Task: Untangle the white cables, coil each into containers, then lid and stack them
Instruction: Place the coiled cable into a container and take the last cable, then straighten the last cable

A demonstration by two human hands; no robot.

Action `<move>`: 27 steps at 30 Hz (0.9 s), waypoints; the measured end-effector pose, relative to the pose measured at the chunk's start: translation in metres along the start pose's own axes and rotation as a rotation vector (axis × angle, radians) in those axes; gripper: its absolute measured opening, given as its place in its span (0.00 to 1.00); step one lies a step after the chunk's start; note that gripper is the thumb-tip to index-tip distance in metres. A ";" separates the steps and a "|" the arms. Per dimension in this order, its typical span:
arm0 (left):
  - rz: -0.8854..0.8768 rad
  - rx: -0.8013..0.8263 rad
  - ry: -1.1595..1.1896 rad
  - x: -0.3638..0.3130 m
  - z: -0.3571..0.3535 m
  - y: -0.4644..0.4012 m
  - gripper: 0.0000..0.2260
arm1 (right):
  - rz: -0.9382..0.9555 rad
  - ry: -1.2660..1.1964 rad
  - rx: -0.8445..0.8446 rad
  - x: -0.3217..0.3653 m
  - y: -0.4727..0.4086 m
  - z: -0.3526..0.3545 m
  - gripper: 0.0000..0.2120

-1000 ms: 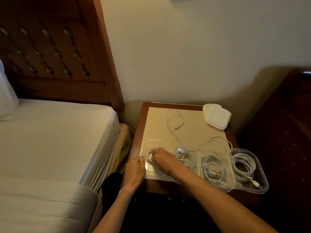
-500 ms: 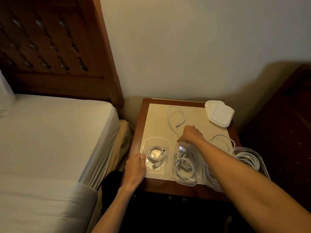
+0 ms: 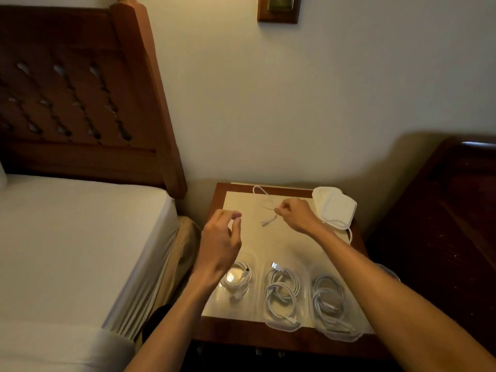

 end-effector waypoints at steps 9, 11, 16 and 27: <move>-0.416 0.306 0.244 -0.105 -0.018 -0.140 0.21 | 0.377 -0.048 -0.186 0.084 0.047 0.163 0.08; -0.592 0.237 0.155 -0.132 -0.003 -0.161 0.11 | 0.451 -0.052 -0.185 0.096 0.061 0.190 0.08; -0.721 -0.209 0.006 -0.173 0.100 -0.207 0.06 | 0.420 -0.234 -0.161 0.072 0.066 0.227 0.20; -0.033 0.207 0.239 -0.118 0.081 -0.215 0.26 | 0.524 -0.226 -0.439 0.119 0.095 0.277 0.22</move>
Point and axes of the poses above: each hand's wrist, its own y-axis away from the middle knuckle, its own z-axis out of the back of the hand, x = y × z, the point moved 5 cm from there along -y, towards the middle knuckle, and after that the axes turned 13 degrees about -z, right-handed, at the moved point
